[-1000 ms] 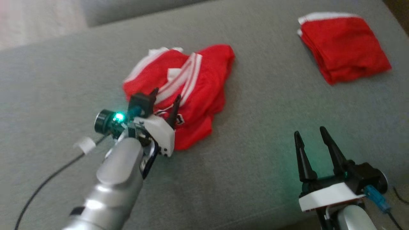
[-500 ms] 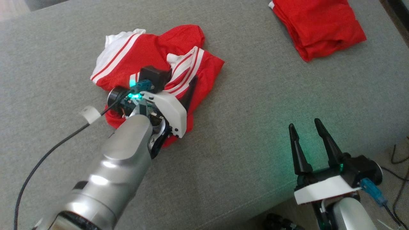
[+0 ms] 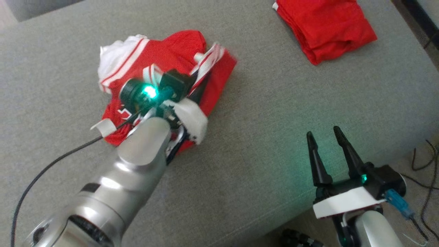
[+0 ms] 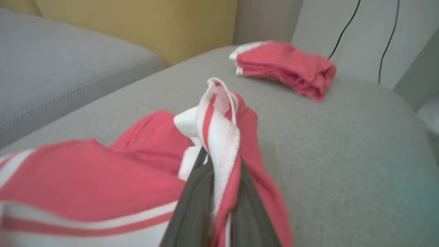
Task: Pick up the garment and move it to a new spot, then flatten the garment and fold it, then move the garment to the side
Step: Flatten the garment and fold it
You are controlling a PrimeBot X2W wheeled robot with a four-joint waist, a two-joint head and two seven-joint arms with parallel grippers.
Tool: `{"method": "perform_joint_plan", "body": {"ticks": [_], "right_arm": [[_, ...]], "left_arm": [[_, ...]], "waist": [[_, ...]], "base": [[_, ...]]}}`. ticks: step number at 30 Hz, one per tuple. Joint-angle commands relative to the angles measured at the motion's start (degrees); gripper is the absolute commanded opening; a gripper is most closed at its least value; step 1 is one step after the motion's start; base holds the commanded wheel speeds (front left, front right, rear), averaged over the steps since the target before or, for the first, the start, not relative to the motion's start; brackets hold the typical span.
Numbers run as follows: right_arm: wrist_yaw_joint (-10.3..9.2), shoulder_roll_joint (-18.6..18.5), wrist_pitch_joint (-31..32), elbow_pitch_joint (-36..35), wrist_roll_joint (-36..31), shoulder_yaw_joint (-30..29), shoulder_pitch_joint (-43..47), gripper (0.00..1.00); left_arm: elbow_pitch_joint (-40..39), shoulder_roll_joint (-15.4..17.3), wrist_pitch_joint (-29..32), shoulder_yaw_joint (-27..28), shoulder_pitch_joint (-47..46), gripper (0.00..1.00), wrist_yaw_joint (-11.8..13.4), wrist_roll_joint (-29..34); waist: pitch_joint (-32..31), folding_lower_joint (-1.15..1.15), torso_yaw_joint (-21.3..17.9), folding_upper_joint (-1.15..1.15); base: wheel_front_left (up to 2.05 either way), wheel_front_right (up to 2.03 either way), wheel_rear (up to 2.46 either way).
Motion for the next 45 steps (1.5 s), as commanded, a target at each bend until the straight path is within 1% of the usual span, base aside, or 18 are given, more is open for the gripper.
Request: {"method": "perform_joint_plan", "body": {"ticks": [1,4,8,9,10,13,16,18,19,21,26,27,28,29,33,37,41,45], "right_arm": [[-0.04,-0.38,-0.21,-1.46,0.11,0.33,-0.20,1.00],[-0.04,-0.37,-0.21,-1.18,-0.28,-0.11,0.70,1.00],[-0.04,-0.37,-0.21,-0.76,-0.57,0.59,1.22,1.00],[-0.04,-0.37,-0.21,-0.63,-0.80,0.25,1.80,1.00],[-0.04,-0.37,-0.21,-0.63,-0.80,0.25,1.80,1.00],[-0.04,-0.37,-0.21,-0.65,-1.17,-0.96,3.03,1.00],[-0.04,-0.37,-0.21,-0.76,-1.27,-2.08,4.30,1.00],[-0.04,-0.37,-0.21,-0.91,-1.24,-2.75,5.14,1.00],[-0.04,-0.37,-0.21,-1.02,-1.27,-3.07,5.79,1.00],[-0.04,-0.37,-0.21,-1.15,-1.34,-3.37,6.26,1.00],[-0.04,-0.37,-0.21,-1.33,-1.84,-4.18,7.11,1.00],[-0.04,-0.37,-0.21,-1.28,-2.02,-4.34,7.22,1.00],[-0.04,-0.37,-0.21,-1.27,-2.12,-4.66,7.35,1.00],[-0.04,-0.37,-0.21,-1.29,-2.17,-5.10,7.52,1.00],[-0.04,-0.37,-0.21,-1.53,-2.42,-6.35,8.51,1.00],[-0.04,-0.37,-0.21,-1.86,-2.27,-6.36,8.81,1.00],[-0.04,-0.37,-0.21,-1.97,-2.21,-5.37,8.26,1.00],[-0.04,-0.37,-0.21,-2.11,-2.24,-4.61,6.81,1.00]], "left_arm": [[-5.21,0.18,-2.25,0.54,-4.15,0.00,-0.49,-2.98],[-10.76,0.18,-3.87,-1.30,-8.89,0.00,0.06,-4.90],[-12.01,0.18,-4.77,-0.91,-15.88,0.00,1.36,-4.78],[-11.40,0.37,-5.66,1.41,-20.22,0.00,1.88,-5.37],[-11.40,0.37,-5.66,1.41,-20.22,0.00,1.88,-5.37],[-11.19,1.11,-6.97,6.06,-24.72,0.00,2.47,-7.50],[-11.50,2.37,-7.61,10.66,-24.20,0.00,2.53,-11.07],[-12.08,3.44,-7.81,12.18,-20.81,0.00,2.84,-12.54],[-12.93,4.45,-7.96,13.41,-14.91,0.00,3.39,-14.18],[-14.41,5.80,-8.11,14.70,-7.12,0.00,4.53,-15.32],[-21.46,6.58,-8.21,21.91,18.16,0.00,6.39,-18.02],[-23.09,6.45,-8.21,23.49,23.22,0.26,6.38,-17.78],[-24.74,6.23,-8.22,24.98,27.96,0.74,6.29,-17.24],[-26.24,5.79,-8.22,26.49,32.40,1.00,6.21,-16.80],[-31.79,4.25,-8.22,31.18,46.84,1.00,5.62,-14.47],[-36.20,5.05,-8.23,35.04,52.69,1.00,6.25,-12.24],[-40.10,8.88,-7.56,35.11,49.90,1.00,6.09,-8.30],[-42.82,13.71,-1.94,32.54,40.89,1.00,3.34,-4.90]], "waist": [[-1.51,0.00,0.54,0.00],[-3.93,0.00,1.75,0.00],[-6.66,0.00,2.49,0.00],[-8.51,0.00,3.33,0.00],[-8.51,0.00,3.33,0.00],[-10.38,0.00,5.58,0.00],[-11.92,0.00,8.42,0.00],[-12.49,0.00,10.63,0.00],[-12.88,0.00,12.84,0.00],[-13.02,0.00,14.78,0.00],[-13.07,0.00,18.84,0.00],[-13.12,0.00,19.37,0.00],[-13.20,0.00,19.91,0.00],[-13.30,0.00,20.49,0.00],[-13.87,0.00,22.70,0.00],[-13.74,0.00,24.31,0.00],[-12.78,0.00,24.68,0.00],[-10.40,0.00,24.12,0.00]], "base": [[0.00,0.00,0.00],[0.00,0.00,0.00],[0.00,0.00,0.00],[0.00,0.00,0.00],[0.00,0.00,0.00],[0.00,0.00,0.00],[0.00,0.00,0.00],[0.00,0.00,0.00],[0.00,0.00,0.00],[0.00,0.00,0.00],[0.00,0.00,0.00],[0.00,0.00,0.00],[0.00,0.00,0.00],[0.00,0.00,0.00],[0.00,0.00,0.00],[0.00,0.00,0.00],[0.00,0.00,0.00],[0.00,0.00,0.00]]}}
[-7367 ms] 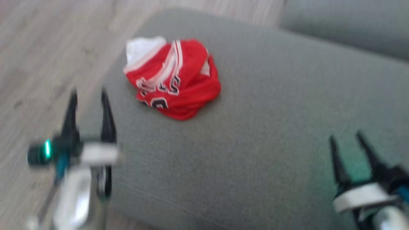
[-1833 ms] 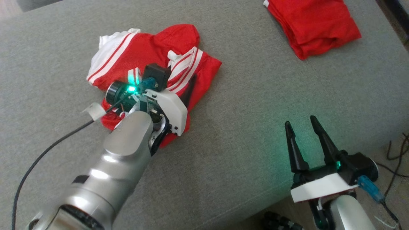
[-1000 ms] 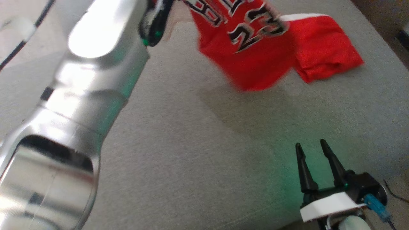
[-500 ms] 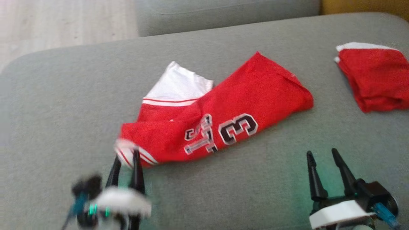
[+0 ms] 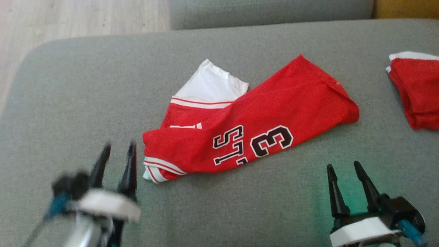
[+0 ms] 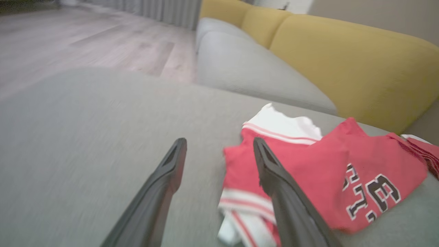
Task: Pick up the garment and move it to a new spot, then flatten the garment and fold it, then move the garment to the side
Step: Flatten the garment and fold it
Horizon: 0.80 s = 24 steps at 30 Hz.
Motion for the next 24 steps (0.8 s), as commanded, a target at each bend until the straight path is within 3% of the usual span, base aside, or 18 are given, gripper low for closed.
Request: {"method": "perform_joint_plan", "body": {"ticks": [1,6,11,16,24], "right_arm": [[-0.04,-0.37,-0.22,-2.03,-0.18,1.83,-2.99,1.00],[-0.04,-0.37,-0.22,-2.13,-0.55,2.61,-6.01,1.00],[-0.04,-0.45,-0.22,-2.32,-0.59,3.60,-8.58,1.00],[-0.04,-0.57,-0.22,-2.74,-0.40,4.87,-11.71,1.00],[-0.04,-0.52,-0.22,-3.39,0.16,6.16,-14.50,1.00]], "left_arm": [[-2.86,2.91,3.00,0.22,-8.69,1.00,-1.83,1.64],[-1.88,7.38,13.60,-5.05,-24.68,1.00,-5.64,3.17],[2.05,8.60,20.69,-9.34,-36.99,1.00,-6.37,1.91],[7.44,10.36,28.34,-17.07,-49.40,1.00,-6.47,-2.75],[16.17,12.81,33.08,-25.72,-60.45,1.00,-6.48,-10.21]], "waist": [[2.09,0.00,-0.71,0.00],[7.12,0.00,-3.14,0.00],[11.60,0.00,-5.73,0.00],[16.59,0.00,-9.09,0.00],[21.41,0.00,-12.74,0.00]], "base": [[0.00,0.00,0.00],[0.00,0.00,0.00],[0.00,0.00,0.00],[0.00,0.00,0.00],[0.00,0.00,0.00]]}}
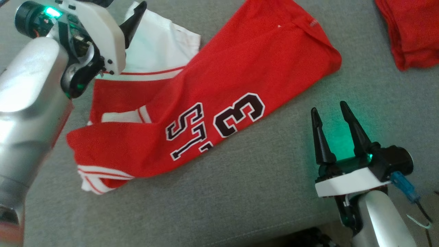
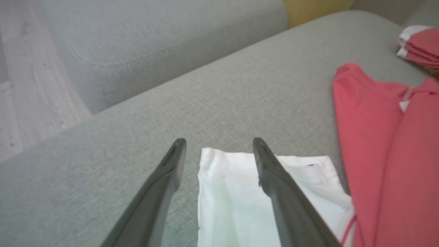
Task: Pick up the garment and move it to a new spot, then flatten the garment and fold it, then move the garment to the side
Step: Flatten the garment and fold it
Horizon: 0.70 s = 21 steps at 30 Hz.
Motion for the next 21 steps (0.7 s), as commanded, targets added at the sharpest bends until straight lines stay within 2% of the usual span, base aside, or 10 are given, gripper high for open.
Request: {"method": "perform_joint_plan", "body": {"ticks": [1,12,13,14,15,16,21], "right_arm": [[-0.04,-0.45,-0.21,-1.80,0.27,1.47,-0.71,1.00],[-0.04,-0.34,-0.21,-2.45,1.07,1.27,-1.97,1.00],[-0.04,-0.34,-0.21,-2.85,1.86,0.50,-2.28,1.00],[-0.04,-0.33,-0.21,-3.34,2.07,-0.14,-2.67,1.00],[-0.04,-0.33,-0.21,-3.82,1.96,-0.71,-3.19,1.00],[-0.04,-0.33,-0.21,-4.35,2.02,-1.43,-3.95,1.00],[-0.04,-3.27,-0.21,-6.23,4.45,-1.88,-12.37,1.00]], "left_arm": [[-0.92,2.63,0.38,1.38,-3.17,1.00,0.10,-0.56],[6.46,4.97,2.33,-6.64,-8.99,1.00,0.09,-2.24],[6.49,4.95,1.86,-7.15,-9.18,0.94,0.09,-2.67],[6.19,4.77,1.19,-7.64,-9.26,0.51,0.09,-3.37],[5.94,4.69,0.33,-8.09,-9.41,0.18,0.09,-3.92],[5.59,4.60,0.14,-8.95,-9.50,0.00,0.09,-4.55],[3.07,5.24,-1.62,-12.44,-10.92,0.00,0.09,-8.19]], "waist": [[1.96,-0.01,-1.84,0.00],[4.37,-0.01,-2.81,0.00],[4.38,-0.01,-2.75,0.00],[4.37,-0.01,-2.65,0.00],[4.37,-0.01,-2.51,0.00],[4.35,-0.01,-2.34,0.00],[4.39,-0.01,-1.22,0.00]], "base": [[0.00,0.00,0.00],[0.00,0.00,0.00],[0.00,0.00,0.00],[0.00,0.00,0.00],[0.00,0.00,0.00],[0.00,0.00,0.00],[0.00,0.00,0.00]]}}
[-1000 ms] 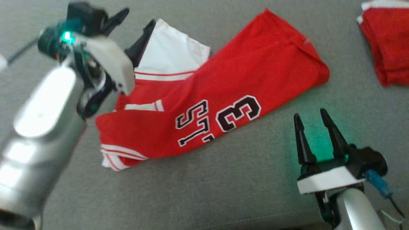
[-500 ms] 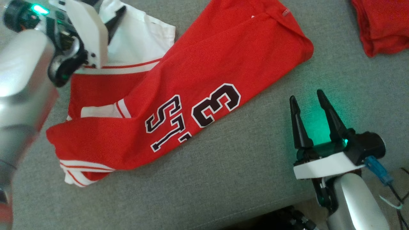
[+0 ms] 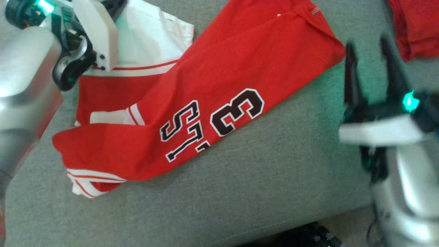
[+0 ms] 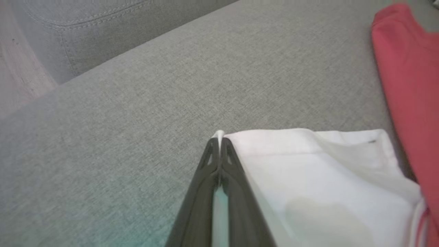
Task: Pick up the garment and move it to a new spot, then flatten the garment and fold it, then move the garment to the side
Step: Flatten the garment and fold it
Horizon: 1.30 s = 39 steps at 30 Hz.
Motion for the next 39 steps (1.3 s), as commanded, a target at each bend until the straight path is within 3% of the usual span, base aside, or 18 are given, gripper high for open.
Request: {"method": "perform_joint_plan", "body": {"ticks": [1,6,7,10,19,20,21,22,32,39], "right_arm": [[-0.04,-3.01,-0.21,-0.73,1.99,2.71,-5.02,1.00],[-0.04,-11.40,1.94,13.26,9.91,16.50,-19.60,1.00],[-0.04,-11.40,1.94,13.26,9.91,16.50,-19.60,1.00],[-0.04,-14.84,6.93,19.96,16.61,24.85,-28.41,1.00],[-0.04,-17.93,18.06,34.35,32.41,40.15,-42.39,1.00],[-0.04,-18.02,18.67,35.28,33.77,41.38,-43.18,0.73],[-0.04,-18.24,18.69,36.08,34.76,42.47,-44.02,0.17],[-0.04,-18.78,16.62,37.34,35.71,44.18,-45.83,0.00],[-0.04,-20.51,0.56,41.08,39.31,47.93,-50.42,0.00],[-0.04,-26.52,-0.18,30.65,37.94,36.71,-47.96,0.00]], "left_arm": [[-2.01,2.43,-1.32,0.52,-4.00,0.00,0.09,-0.82],[-4.18,2.85,-4.63,-3.34,-5.68,0.00,0.09,-3.10],[-4.18,2.85,-4.63,-3.34,-5.68,0.00,0.09,-3.10],[-5.23,2.64,-6.61,-5.40,-7.05,0.00,0.09,-4.19],[-6.05,1.18,-11.16,-10.48,-10.96,0.00,0.09,-6.74],[-6.00,1.02,-11.61,-10.84,-11.36,0.00,0.09,-6.95],[-5.90,0.89,-12.14,-11.17,-11.74,0.00,0.09,-7.02],[-5.56,0.68,-13.75,-11.67,-12.46,0.00,0.09,-6.91],[-0.20,0.40,-29.52,-12.19,-15.38,0.00,0.09,-5.14],[-0.63,3.09,-36.90,-9.06,-18.72,0.00,0.09,-4.53]], "waist": [[-0.03,0.00,0.70,0.00],[-0.49,0.00,2.93,0.00],[-0.49,0.00,2.93,0.00],[-0.49,0.00,4.75,0.00],[-0.03,0.00,9.09,0.00],[0.10,0.00,9.41,0.00],[0.20,0.00,9.69,0.00],[0.37,0.00,10.09,0.00],[-4.39,0.00,9.85,0.00],[-12.04,0.00,9.16,0.00]], "base": [[0.00,0.00,0.00],[0.00,0.00,0.00],[0.00,0.00,0.00],[0.00,0.00,0.00],[0.00,0.00,0.00],[0.00,0.00,0.00],[0.00,0.00,0.00],[0.00,0.00,0.00],[0.00,0.00,0.00],[0.00,0.00,0.00]]}}
